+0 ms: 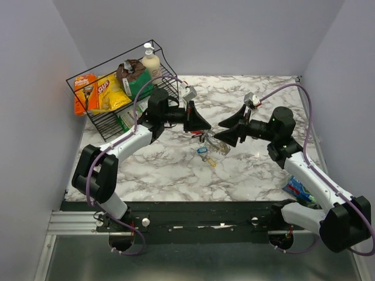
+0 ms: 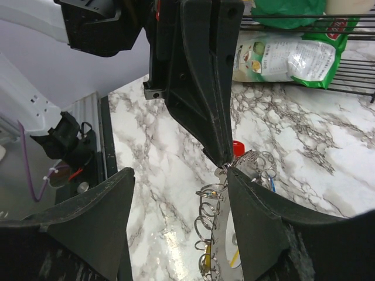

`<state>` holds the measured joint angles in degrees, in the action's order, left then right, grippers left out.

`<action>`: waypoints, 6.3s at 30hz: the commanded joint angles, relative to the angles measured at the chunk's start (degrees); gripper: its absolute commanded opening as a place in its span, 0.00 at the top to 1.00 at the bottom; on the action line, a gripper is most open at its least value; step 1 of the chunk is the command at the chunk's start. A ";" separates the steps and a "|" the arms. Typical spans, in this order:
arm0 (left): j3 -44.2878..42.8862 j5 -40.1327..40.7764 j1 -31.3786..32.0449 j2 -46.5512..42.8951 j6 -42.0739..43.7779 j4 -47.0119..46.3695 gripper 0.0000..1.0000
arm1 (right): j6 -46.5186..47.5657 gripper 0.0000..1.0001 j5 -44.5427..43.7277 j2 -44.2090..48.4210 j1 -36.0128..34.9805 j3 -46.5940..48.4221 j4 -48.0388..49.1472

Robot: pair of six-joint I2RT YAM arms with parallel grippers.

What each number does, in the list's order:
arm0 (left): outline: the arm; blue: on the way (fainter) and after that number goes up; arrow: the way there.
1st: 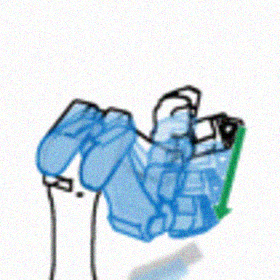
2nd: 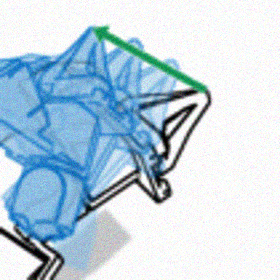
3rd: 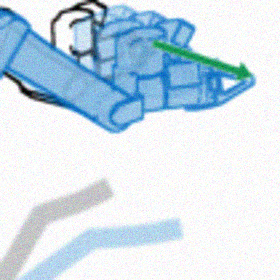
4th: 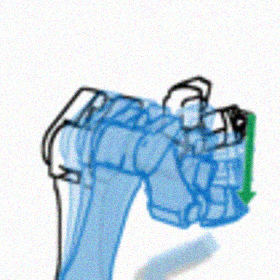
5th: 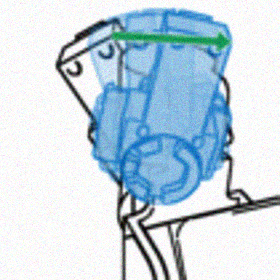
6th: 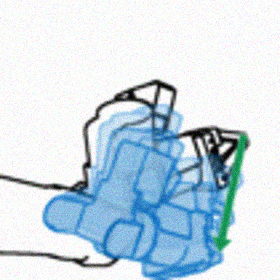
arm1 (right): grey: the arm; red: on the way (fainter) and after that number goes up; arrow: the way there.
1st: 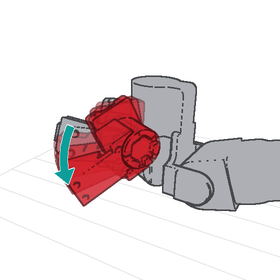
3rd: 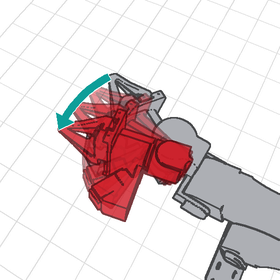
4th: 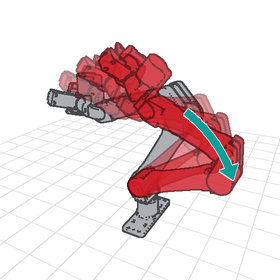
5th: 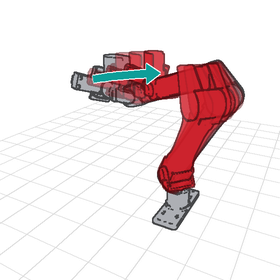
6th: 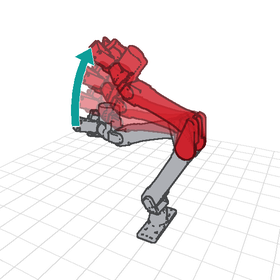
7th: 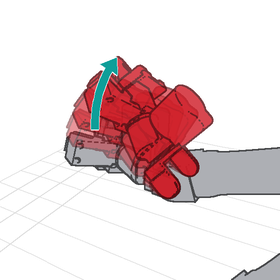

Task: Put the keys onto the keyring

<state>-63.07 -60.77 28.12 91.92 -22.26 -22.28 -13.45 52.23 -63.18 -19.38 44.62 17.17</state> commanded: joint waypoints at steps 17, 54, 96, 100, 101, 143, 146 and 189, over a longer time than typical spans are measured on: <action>0.23 -7.17 -0.26 -7.02 -4.28 -6.19 1.00 | 1.41 0.27 4.99 2.36 0.30 1.96 1.11; 1.29 -15.25 -0.26 9.31 -59.55 -74.19 1.00 | 0.18 0.37 4.46 1.13 0.30 -1.47 4.54; -1.36 -15.08 0.62 8.28 -60.18 -74.31 1.00 | -6.32 0.90 13.08 -7.31 0.22 -1.12 14.82; -1.62 -15.16 0.80 8.36 -60.27 -74.22 1.00 | -7.11 0.99 12.38 -7.14 0.22 -1.29 15.52; -1.62 -15.16 0.80 8.45 -60.36 -74.22 1.00 | -7.20 0.99 12.11 -6.87 0.22 -1.38 15.79; -8.57 22.28 7.21 -12.20 16.37 26.33 0.30 | 3.35 0.99 4.99 2.62 0.22 2.14 -6.18; -8.56 20.96 8.27 -14.13 18.30 27.99 0.32 | 3.52 0.99 4.99 3.50 0.22 1.96 -6.79; -17.36 15.24 13.28 -7.45 29.12 45.05 1.00 | 3.96 0.99 5.26 7.19 0.22 1.17 -6.80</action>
<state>-79.92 -45.74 41.01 84.05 6.37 22.13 -9.34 58.39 -58.22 -19.16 44.84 8.01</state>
